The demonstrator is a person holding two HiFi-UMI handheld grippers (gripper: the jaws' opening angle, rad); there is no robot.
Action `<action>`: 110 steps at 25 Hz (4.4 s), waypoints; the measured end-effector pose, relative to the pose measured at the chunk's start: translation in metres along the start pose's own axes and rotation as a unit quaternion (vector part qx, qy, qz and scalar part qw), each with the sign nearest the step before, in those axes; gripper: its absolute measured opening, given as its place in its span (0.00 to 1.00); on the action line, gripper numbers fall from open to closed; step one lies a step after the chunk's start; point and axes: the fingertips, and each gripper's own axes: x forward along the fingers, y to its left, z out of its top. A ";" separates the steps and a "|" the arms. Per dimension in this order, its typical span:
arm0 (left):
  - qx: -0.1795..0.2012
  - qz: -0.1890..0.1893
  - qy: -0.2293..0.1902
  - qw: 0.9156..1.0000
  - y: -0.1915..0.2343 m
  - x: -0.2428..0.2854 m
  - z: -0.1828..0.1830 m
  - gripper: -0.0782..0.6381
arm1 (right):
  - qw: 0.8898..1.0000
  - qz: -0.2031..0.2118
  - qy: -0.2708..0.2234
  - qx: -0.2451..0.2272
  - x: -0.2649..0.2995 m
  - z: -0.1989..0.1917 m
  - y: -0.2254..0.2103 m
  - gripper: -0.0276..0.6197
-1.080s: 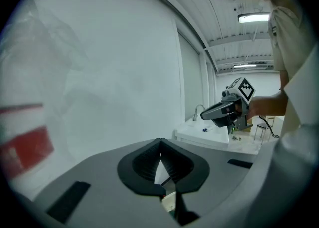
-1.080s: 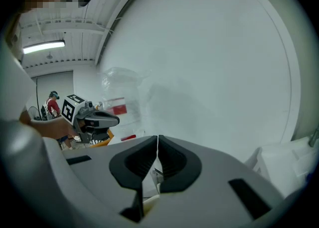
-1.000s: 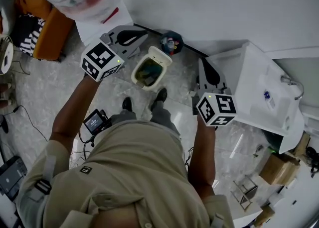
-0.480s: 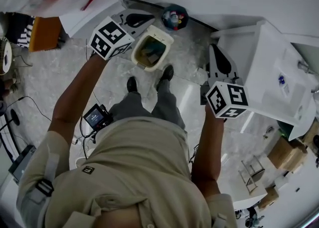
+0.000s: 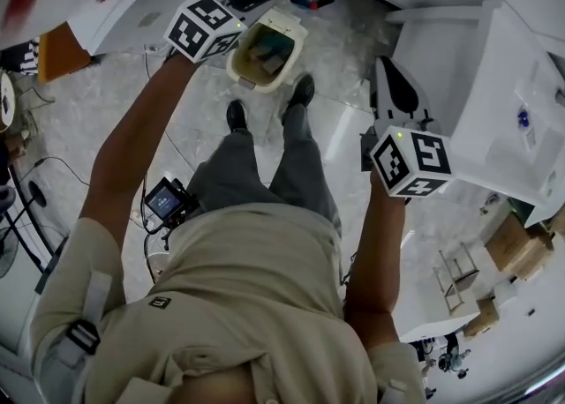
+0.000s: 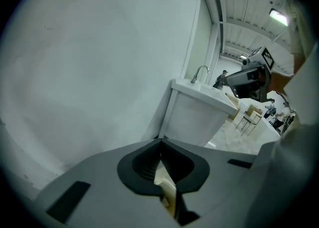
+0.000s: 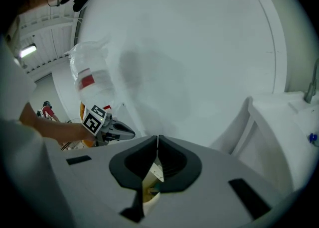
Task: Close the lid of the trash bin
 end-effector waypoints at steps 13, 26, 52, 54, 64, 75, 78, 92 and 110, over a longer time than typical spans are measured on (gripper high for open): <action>-0.034 -0.006 0.063 0.997 0.028 0.076 -0.077 0.13 | 0.999 -0.001 0.048 0.023 0.026 -0.064 -0.024 0.08; -0.036 -0.027 0.118 0.992 0.027 0.103 -0.125 0.13 | 0.997 0.003 0.070 0.027 0.042 -0.090 -0.021 0.08; -0.015 -0.003 0.109 0.994 0.024 0.105 -0.137 0.13 | 0.996 0.010 0.081 0.023 0.050 -0.105 -0.014 0.08; -0.028 0.000 0.104 0.994 0.030 0.110 -0.136 0.13 | 0.996 0.011 0.083 0.022 0.051 -0.106 -0.014 0.08; -0.044 -0.017 0.112 0.993 0.028 0.109 -0.136 0.13 | 0.996 0.009 0.085 0.025 0.053 -0.106 -0.020 0.08; -0.060 -0.017 0.118 0.991 0.014 0.092 -0.152 0.13 | 0.996 0.013 0.087 0.021 0.054 -0.108 -0.017 0.08; -0.066 -0.020 0.120 0.990 0.009 0.087 -0.160 0.13 | 0.996 0.016 0.087 0.020 0.055 -0.108 -0.015 0.08; -0.095 -0.034 0.125 0.987 -0.009 0.070 -0.191 0.13 | 0.995 0.021 0.095 0.015 0.060 -0.118 -0.003 0.08; -0.134 -0.070 0.158 0.976 -0.039 0.055 -0.239 0.13 | 0.993 0.026 0.114 0.009 0.072 -0.129 0.009 0.08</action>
